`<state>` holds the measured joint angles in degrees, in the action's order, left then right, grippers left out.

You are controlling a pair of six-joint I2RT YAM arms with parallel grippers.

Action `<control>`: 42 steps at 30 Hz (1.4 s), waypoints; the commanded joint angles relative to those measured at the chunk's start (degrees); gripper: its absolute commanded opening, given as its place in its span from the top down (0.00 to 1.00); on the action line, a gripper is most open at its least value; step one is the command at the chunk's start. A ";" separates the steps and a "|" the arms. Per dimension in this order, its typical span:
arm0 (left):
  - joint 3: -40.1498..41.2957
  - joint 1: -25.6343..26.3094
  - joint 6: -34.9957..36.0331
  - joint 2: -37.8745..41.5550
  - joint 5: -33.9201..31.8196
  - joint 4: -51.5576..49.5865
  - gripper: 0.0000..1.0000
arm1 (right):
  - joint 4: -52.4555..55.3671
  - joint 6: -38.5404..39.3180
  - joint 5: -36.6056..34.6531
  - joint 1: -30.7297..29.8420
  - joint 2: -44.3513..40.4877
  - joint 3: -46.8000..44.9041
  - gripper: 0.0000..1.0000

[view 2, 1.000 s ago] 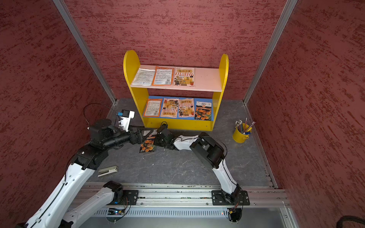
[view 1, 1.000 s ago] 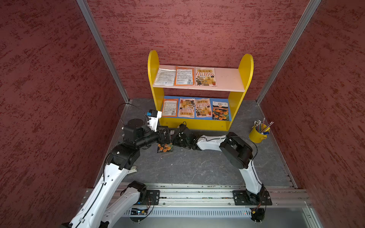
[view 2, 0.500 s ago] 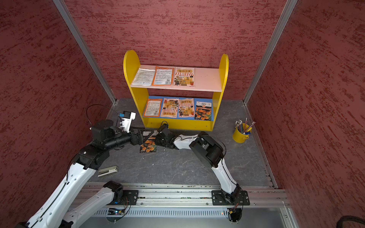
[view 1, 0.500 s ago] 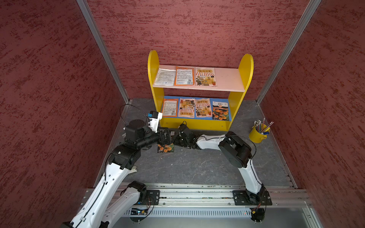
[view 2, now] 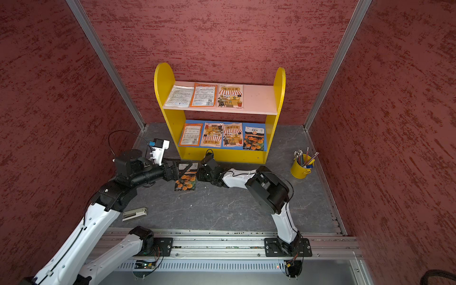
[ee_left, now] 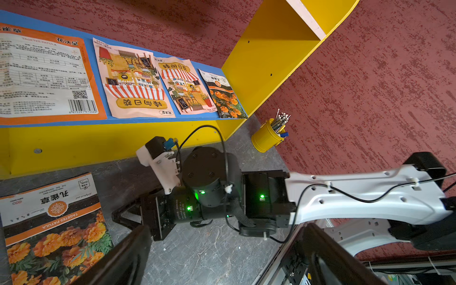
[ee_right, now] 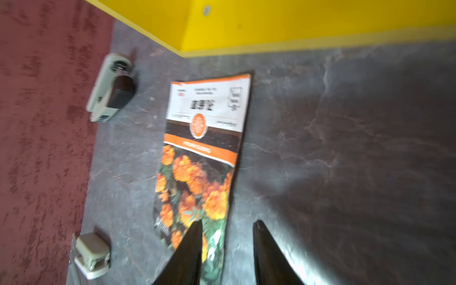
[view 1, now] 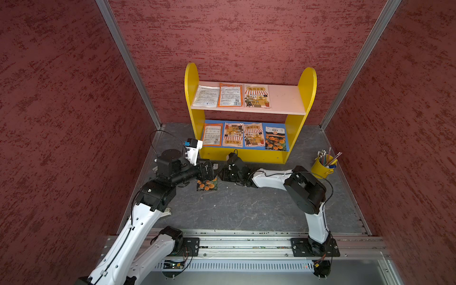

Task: Take the seed bag off the shelf
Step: Place the seed packet at the center of the board, then pick up the seed packet from the shelf.

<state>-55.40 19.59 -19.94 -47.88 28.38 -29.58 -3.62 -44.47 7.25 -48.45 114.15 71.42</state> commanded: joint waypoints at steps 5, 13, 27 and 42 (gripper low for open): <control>-1.64 -0.36 0.55 -1.47 0.15 1.39 0.00 | 4.17 13.05 0.13 0.37 -16.62 -5.72 0.47; -2.73 -0.08 -1.10 -3.54 0.47 4.39 0.00 | 21.81 22.41 -3.91 0.36 -34.27 -5.63 0.02; -5.63 1.00 -0.28 -7.55 -1.79 5.24 0.00 | 43.79 38.29 -16.82 0.36 -43.40 15.34 0.02; -5.50 6.39 2.01 -6.95 -2.81 6.08 0.00 | 44.70 47.96 -21.27 3.67 -26.34 41.53 0.02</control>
<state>-60.80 25.17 -19.18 -56.16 25.58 -25.58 40.58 1.28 -12.51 -46.28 85.32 109.40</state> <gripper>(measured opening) 0.996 0.985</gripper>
